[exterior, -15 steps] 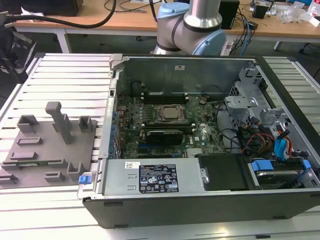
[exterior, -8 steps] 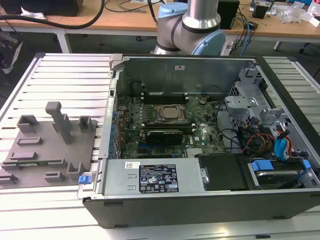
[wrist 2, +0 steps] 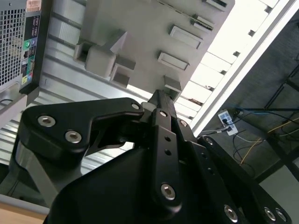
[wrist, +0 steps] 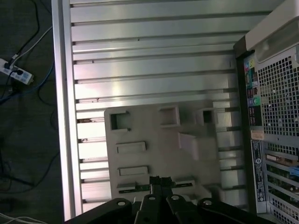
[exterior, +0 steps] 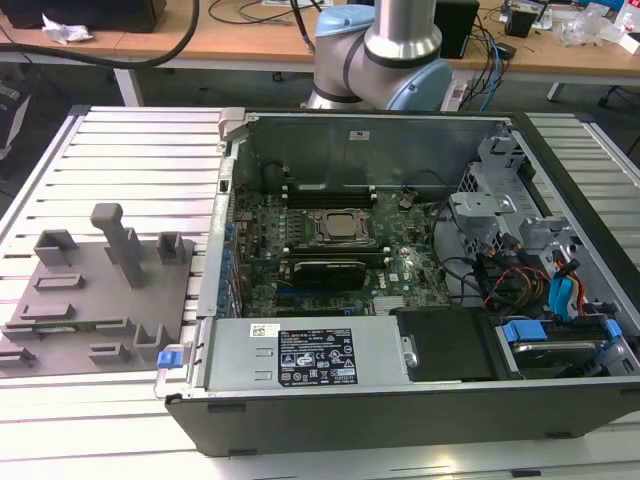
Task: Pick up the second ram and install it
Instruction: 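Reach for the second ram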
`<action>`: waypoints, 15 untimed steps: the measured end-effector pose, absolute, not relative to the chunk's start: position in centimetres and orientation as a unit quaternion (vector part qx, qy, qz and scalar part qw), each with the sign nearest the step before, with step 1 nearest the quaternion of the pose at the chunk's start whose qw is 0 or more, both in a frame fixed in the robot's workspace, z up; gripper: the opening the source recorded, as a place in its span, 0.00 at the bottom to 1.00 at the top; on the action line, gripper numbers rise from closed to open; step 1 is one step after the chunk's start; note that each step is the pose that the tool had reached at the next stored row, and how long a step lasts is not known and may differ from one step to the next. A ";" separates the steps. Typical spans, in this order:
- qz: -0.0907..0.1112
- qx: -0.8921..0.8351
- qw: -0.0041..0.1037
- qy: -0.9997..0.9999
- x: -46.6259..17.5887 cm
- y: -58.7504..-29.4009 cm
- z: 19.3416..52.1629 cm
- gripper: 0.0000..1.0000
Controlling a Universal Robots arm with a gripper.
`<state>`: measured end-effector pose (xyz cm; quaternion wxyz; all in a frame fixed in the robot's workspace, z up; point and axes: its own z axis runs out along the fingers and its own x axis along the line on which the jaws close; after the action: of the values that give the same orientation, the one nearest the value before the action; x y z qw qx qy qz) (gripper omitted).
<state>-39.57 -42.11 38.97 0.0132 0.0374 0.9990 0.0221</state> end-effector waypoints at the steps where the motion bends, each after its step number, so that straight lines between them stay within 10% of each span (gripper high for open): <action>1: 0.022 0.037 0.013 0.999 -39.7 -42.4 38.9 0.11; 15: 0.022 0.037 0.013 0.999 -40.9 -45.1 38.7 0.11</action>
<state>-40.87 -45.10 38.74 0.0132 0.0374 0.9990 0.0221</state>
